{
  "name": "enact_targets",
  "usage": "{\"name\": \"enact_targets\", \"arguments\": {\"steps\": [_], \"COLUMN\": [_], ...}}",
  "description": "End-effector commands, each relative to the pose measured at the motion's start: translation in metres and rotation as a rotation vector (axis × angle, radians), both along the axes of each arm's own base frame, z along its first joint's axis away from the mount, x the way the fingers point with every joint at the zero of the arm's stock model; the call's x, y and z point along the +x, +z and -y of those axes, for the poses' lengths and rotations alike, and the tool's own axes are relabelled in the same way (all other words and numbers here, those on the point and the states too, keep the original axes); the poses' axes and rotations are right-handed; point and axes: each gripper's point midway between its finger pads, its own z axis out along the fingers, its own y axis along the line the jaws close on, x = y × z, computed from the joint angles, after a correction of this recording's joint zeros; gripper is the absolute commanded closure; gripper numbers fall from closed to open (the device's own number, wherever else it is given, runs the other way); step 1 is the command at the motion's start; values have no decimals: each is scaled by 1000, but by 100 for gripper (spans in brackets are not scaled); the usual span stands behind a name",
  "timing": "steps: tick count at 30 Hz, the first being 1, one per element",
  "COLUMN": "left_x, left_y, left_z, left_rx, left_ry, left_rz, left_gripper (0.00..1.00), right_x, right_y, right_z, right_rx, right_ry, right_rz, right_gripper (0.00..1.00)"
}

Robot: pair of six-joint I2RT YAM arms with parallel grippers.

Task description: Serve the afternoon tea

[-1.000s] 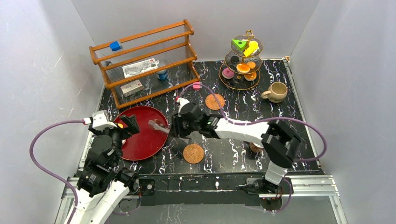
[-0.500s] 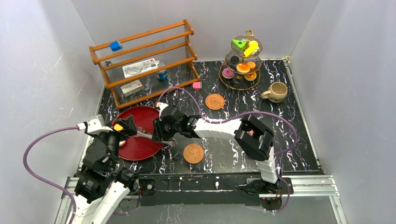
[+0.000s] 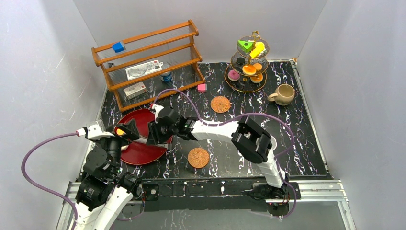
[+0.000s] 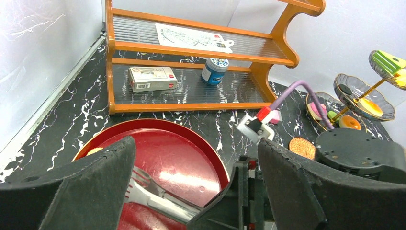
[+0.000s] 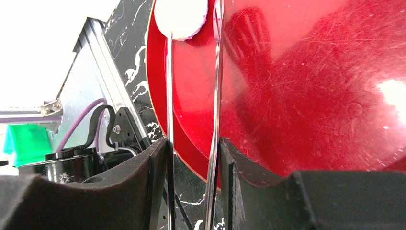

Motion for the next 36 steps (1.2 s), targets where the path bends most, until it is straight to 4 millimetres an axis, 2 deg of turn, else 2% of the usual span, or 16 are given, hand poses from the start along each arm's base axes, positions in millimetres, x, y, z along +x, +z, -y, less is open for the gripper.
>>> {"name": "enact_targets", "arguments": {"steps": [1,10,21,23,28,33,36], "left_x": [2,2,-1,-1,-2,-3,-1], "left_y": [3,2,3,3,4,4,3], "left_z": [1,0,-4,-4,-4,-5,-4], "left_rx": [0,7,-2,-1,-2,-7,0], "left_ry": [-2,6,18,18,20,22,22], "left_rz": [13,3,15,12,15,22,15], "left_gripper": [4,4,5,5,4,4,4], "right_x": [-11,-13,-10,-9,-9,-6,-3], "right_y": [16,-1,10,6,-5,-12,-6], "right_z": [-25,-21,-36,-37,-34,-29,-28], "right_rx": [75,-16,15,0,-52,-114,-110], "right_ry": [69,77,94,92,83,70,58], "right_rz": [0,20,24,18,1,3,17], "right_gripper": [50,50,48,48,49,56,58]}}
